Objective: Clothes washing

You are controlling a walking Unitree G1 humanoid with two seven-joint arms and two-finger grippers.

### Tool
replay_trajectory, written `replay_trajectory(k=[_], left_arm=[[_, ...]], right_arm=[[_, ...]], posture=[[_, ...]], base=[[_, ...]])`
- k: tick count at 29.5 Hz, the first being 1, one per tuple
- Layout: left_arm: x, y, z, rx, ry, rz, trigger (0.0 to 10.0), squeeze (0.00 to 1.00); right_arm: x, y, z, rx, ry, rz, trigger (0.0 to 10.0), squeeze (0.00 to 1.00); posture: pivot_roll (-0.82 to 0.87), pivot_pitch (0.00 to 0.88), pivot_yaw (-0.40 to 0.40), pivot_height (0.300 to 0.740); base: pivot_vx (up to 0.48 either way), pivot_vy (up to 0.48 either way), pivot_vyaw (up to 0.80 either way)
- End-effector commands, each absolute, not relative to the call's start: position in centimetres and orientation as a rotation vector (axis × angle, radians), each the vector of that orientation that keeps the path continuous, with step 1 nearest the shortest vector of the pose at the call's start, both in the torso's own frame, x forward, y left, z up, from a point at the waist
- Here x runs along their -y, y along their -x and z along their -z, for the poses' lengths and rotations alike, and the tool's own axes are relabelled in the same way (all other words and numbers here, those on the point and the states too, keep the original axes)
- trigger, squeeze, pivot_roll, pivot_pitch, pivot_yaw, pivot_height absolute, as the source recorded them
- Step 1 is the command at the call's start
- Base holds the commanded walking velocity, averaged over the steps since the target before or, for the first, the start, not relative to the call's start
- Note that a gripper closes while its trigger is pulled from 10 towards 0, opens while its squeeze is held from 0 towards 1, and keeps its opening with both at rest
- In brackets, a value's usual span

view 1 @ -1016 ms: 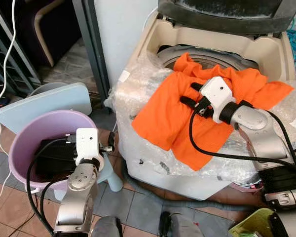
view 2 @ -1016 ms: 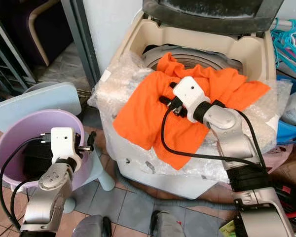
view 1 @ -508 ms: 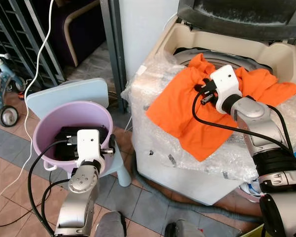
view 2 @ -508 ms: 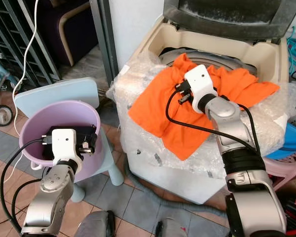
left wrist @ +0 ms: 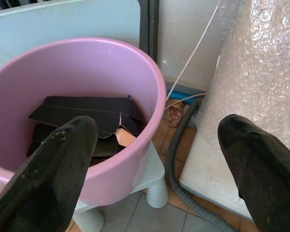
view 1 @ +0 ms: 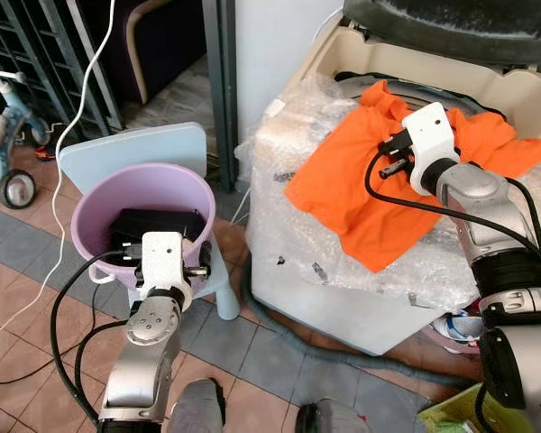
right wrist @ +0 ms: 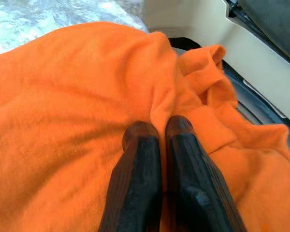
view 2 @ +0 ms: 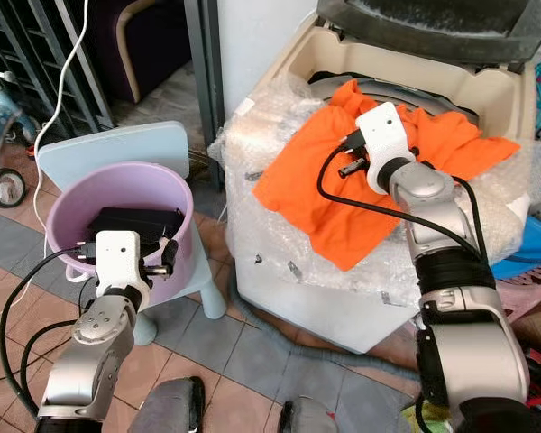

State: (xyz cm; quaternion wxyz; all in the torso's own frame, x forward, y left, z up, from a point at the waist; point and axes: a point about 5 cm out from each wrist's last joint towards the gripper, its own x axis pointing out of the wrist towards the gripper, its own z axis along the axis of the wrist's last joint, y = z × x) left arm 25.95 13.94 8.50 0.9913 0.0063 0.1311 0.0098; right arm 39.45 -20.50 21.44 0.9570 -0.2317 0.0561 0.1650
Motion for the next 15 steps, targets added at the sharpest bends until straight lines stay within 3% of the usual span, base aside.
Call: replay_trajectory(k=[1,4,7,10,11,14,15], left_arm=[[-13.7,-26.1,-8.3,-0.273,-0.021,-0.016,10.0,0.0],[-13.6,-26.2,-8.2,-0.273,-0.022,-0.017,10.0,0.0],[-13.5,-26.4,-8.3,-0.264,-0.016,-0.031,10.0,0.0],[-13.6,-26.4,-8.3,-0.266,-0.004,-0.042,10.0,0.0],[-13.5,-26.5,-8.3,-0.262,-0.004,-0.041,10.0,0.0],[-13.5,-26.6,-8.3,-0.258,-0.006,-0.039,10.0,0.0],[-13.5,-26.7,-8.4,-0.257,-0.006,-0.036,10.0,0.0]], right_arm=[[21.0,-40.4,-25.9,0.05,0.523,-0.241,0.0,0.0],[20.8,-40.7,-29.3,0.202,0.515,-0.176,0.0,0.0],[20.9,-39.6,-37.1,0.564,0.439,-0.044,0.0,0.0],[20.8,-39.5,-36.9,0.587,0.476,-0.044,0.0,0.0],[20.7,-39.8,-35.5,0.538,0.511,-0.067,0.7,0.0],[20.7,-40.0,-34.8,0.521,0.527,-0.068,0.7,0.0],[21.1,-40.4,-32.4,0.409,0.58,-0.098,10.0,0.0]], posture=[[0.03,0.137,-0.011,0.74],[0.03,0.133,-0.015,0.74],[0.03,0.13,-0.029,0.74],[0.02,0.121,-0.034,0.74],[0.01,0.12,-0.031,0.74],[0.01,0.12,-0.031,0.74],[0.01,0.124,-0.02,0.74]], base=[[0.0,0.0,0.0],[0.0,0.0,0.0],[0.0,0.0,0.0],[0.0,0.0,0.0],[0.0,0.0,0.0],[0.0,0.0,0.0],[0.0,0.0,0.0]])
